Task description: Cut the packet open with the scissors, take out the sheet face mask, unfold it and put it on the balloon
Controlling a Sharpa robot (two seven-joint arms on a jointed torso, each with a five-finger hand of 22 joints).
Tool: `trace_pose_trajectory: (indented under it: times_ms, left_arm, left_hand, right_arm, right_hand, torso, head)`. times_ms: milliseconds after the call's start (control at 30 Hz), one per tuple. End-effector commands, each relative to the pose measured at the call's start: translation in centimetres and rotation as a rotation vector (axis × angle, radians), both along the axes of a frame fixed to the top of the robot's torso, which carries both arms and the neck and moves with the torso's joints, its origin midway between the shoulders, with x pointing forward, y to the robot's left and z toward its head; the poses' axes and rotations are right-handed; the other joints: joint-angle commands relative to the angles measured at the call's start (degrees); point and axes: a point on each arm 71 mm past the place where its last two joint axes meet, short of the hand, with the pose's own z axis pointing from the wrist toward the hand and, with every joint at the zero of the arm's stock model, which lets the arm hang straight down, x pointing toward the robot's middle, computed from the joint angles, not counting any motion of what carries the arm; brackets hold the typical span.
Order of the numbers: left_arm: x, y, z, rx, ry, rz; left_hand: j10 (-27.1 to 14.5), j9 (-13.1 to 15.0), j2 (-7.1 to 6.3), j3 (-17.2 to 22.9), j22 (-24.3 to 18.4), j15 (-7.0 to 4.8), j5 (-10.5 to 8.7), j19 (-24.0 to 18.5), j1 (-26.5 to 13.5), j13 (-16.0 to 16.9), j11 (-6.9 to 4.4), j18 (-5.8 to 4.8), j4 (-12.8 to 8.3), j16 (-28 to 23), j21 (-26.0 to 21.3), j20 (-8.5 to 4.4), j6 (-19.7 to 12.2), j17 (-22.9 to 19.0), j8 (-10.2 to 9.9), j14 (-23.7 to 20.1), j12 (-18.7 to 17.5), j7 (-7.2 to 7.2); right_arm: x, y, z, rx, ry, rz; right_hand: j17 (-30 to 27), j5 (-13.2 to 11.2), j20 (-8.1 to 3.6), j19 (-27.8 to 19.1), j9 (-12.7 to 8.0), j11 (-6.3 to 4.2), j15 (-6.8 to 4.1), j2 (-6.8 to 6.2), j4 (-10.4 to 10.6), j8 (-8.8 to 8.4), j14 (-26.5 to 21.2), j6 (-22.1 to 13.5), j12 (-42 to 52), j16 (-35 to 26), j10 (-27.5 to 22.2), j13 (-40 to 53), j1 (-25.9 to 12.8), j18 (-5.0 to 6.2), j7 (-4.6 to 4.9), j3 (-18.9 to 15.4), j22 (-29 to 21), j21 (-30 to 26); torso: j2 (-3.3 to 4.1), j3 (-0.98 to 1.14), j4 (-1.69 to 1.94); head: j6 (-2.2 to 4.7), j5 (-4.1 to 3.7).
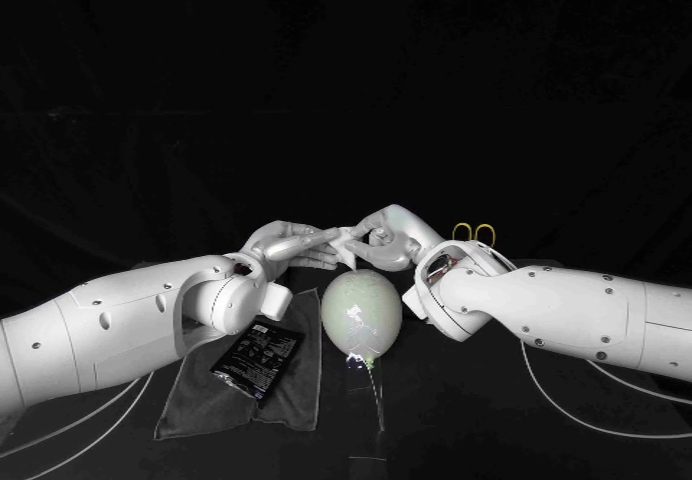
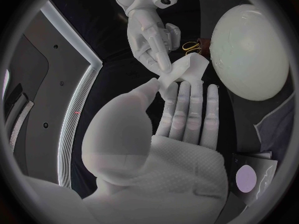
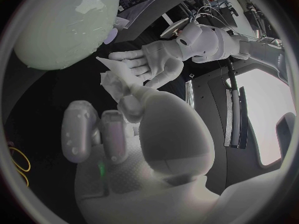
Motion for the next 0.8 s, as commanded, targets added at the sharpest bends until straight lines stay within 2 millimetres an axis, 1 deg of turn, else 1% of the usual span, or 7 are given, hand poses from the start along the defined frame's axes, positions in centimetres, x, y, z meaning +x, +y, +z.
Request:
trace_pose_trajectory:
  times_ms: [33, 167, 233, 267, 333, 533, 800]
  left_arm:
    - [0.1, -0.01, 0.17, 0.005, -0.019, 0.02]
    - [0.1, 0.01, 0.21, 0.002, -0.023, 0.021]
    - [0.1, 0.03, 0.23, 0.0, -0.025, 0.019]
    - [0.09, 0.03, 0.24, -0.001, -0.026, 0.018]
    - [0.08, 0.04, 0.25, -0.004, -0.027, 0.015]
    - [0.02, 0.07, 0.26, -0.009, -0.025, 0.002]
    - [-0.03, 0.18, 0.27, -0.015, -0.024, -0.004]
  left_hand:
    - [0.8, 0.1, 0.26, 0.1, -0.1, -0.18, -0.09, 0.6, 0.8, 0.0, -0.11, 0.78, 0.6, 0.5, -0.3, 0.05, 0.7, 0.1, 0.4, 0.5, 0.2, -0.15]
    - [1.8, 0.2, 1.04, 0.9, -0.4, -0.58, -0.09, 1.1, 2.3, 0.0, -0.7, 0.75, 0.7, 0.8, -0.6, -0.09, 1.7, 0.4, 0.8, 0.9, 0.3, -0.99]
    - [2.9, 0.4, 2.21, 2.5, -0.7, -0.94, -0.14, 1.3, 4.8, -0.1, -1.24, 0.73, 0.0, 0.9, -0.9, -0.17, 2.7, 0.5, 1.3, 0.9, 0.3, -1.66]
    - [3.6, 0.7, 3.34, 3.9, -0.9, -1.07, -0.09, 1.5, 7.1, -0.1, -1.66, 0.73, -1.1, 0.9, -1.1, -0.26, 3.4, 0.5, 1.8, 0.9, 0.4, -2.18]
    - [4.5, 0.9, 3.96, 5.2, -1.1, -0.98, -0.09, 1.8, 8.7, -0.2, -1.58, 0.7, -1.8, 0.7, -1.3, -0.48, 3.3, 0.5, 2.0, 0.8, 0.1, -1.6]
    - [4.9, 1.2, 4.44, 6.0, -1.2, -0.97, -0.09, 2.1, 9.4, -0.4, -1.51, 0.67, -2.1, 0.6, -1.4, -0.64, 2.8, 0.4, 2.1, 0.9, -0.3, -1.36]
    - [4.6, 1.9, 5.7, 6.8, -1.3, -0.62, -0.1, 2.2, 10.2, -0.9, -0.96, 0.58, -2.3, -0.1, -1.5, -0.85, 1.3, 0.1, 2.3, 0.6, -1.6, -0.58]
  right_arm:
    - [-0.12, 0.2, 0.05, -0.009, 0.0, 0.019]
    - [-0.07, 0.12, 0.01, -0.013, 0.002, 0.017]
    - [0.0, 0.05, -0.02, -0.016, 0.003, 0.014]
    - [0.03, 0.01, -0.03, -0.017, 0.003, 0.013]
    - [0.1, -0.06, -0.06, -0.02, 0.004, 0.01]
    - [0.22, -0.18, -0.1, -0.026, 0.004, 0.005]
    - [0.29, -0.27, -0.14, -0.03, 0.007, 0.002]
  right_hand:
    - [10.4, 0.1, -0.04, 0.9, 1.0, -0.52, -0.46, 0.42, -0.6, 0.26, 4.6, 0.4, 0.5, 0.2, 0.9, 0.1, 0.0, -0.16, 0.01, 0.8, 11.4, 0.3]
    - [10.4, 0.1, -0.04, 0.9, 1.0, -0.52, -0.46, 0.42, -0.6, 0.26, 4.6, 0.4, 0.5, 0.2, 0.9, 0.1, 0.0, -0.16, 0.01, 0.8, 11.4, 0.3]
    - [10.4, 0.1, -0.04, 0.9, 1.0, -0.52, -0.46, 0.42, -0.6, 0.26, 4.6, 0.4, 0.5, 0.2, 0.9, 0.1, 0.0, -0.16, 0.01, 0.8, 11.4, 0.3]
    - [10.4, 0.1, -0.04, 0.9, 1.0, -0.52, -0.46, 0.42, -0.6, 0.26, 4.6, 0.4, 0.5, 0.2, 0.9, 0.1, 0.0, -0.16, 0.01, 0.8, 11.4, 0.3]
    - [10.4, 0.1, -0.04, 0.9, 1.0, -0.52, -0.46, 0.42, -0.6, 0.26, 4.6, 0.4, 0.5, 0.2, 0.9, 0.1, 0.0, -0.16, 0.01, 0.8, 11.4, 0.3]
    - [10.4, 0.1, -0.04, 0.9, 1.0, -0.52, -0.46, 0.42, -0.6, 0.26, 4.6, 0.4, 0.5, 0.2, 0.9, 0.1, 0.0, -0.16, 0.01, 0.8, 11.4, 0.3]
    - [10.4, 0.1, -0.04, 0.9, 1.0, -0.52, -0.46, 0.42, -0.6, 0.26, 4.6, 0.4, 0.5, 0.2, 0.9, 0.1, 0.0, -0.16, 0.01, 0.8, 11.4, 0.3]
  torso:
    - [0.01, -0.02, -0.01]
    - [0.08, -0.04, 0.02]
    - [0.06, -0.03, 0.03]
    - [0.02, -0.02, 0.04]
    - [0.02, -0.01, 0.04]
    - [-0.01, 0.0, -0.01]
    - [0.04, -0.01, -0.01]
  head:
    - [-0.04, 0.0]
    - [-0.1, -0.01]
    - [-0.12, -0.03]
    - [-0.13, -0.03]
    - [-0.13, -0.03]
    - [-0.15, -0.02]
    - [-0.12, -0.03]
